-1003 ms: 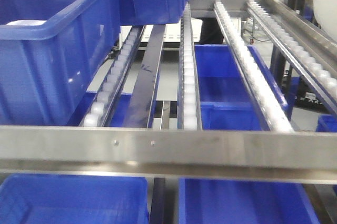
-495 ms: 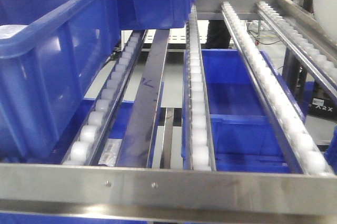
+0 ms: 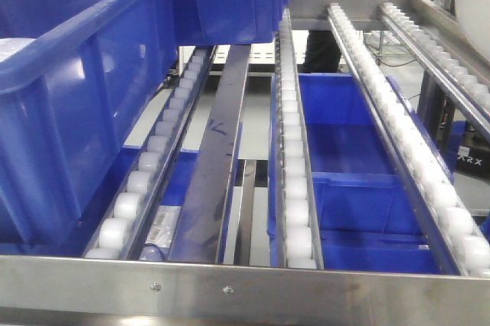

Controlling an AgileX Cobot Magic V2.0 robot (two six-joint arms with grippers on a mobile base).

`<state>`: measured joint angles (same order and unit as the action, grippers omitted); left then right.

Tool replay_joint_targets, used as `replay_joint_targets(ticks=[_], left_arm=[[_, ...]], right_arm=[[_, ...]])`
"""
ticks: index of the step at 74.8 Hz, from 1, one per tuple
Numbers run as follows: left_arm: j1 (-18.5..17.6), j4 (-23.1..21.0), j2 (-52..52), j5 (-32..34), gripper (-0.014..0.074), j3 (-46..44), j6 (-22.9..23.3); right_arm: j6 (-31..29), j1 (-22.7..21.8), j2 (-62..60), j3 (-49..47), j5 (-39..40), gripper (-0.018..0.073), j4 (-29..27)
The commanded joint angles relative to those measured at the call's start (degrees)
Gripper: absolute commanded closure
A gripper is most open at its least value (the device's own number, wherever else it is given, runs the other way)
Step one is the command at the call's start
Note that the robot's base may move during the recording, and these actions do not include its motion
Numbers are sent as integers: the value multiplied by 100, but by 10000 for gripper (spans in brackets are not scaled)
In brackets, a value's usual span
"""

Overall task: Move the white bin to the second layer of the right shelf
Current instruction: 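Hold the white bin above the second layer beside the blue crate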

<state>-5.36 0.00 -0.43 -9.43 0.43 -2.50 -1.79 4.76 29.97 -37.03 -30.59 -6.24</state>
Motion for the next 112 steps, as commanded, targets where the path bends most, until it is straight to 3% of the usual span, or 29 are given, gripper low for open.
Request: replay_joint_targets(ticks=[1, 112], left_arm=[[-25, 0, -80, 500, 512, 211, 30], [-25, 0, -80, 500, 512, 211, 30]], right_arm=[[-23, -30, 22, -176, 582, 503, -30], [-23, -30, 22, -176, 582, 503, -30]])
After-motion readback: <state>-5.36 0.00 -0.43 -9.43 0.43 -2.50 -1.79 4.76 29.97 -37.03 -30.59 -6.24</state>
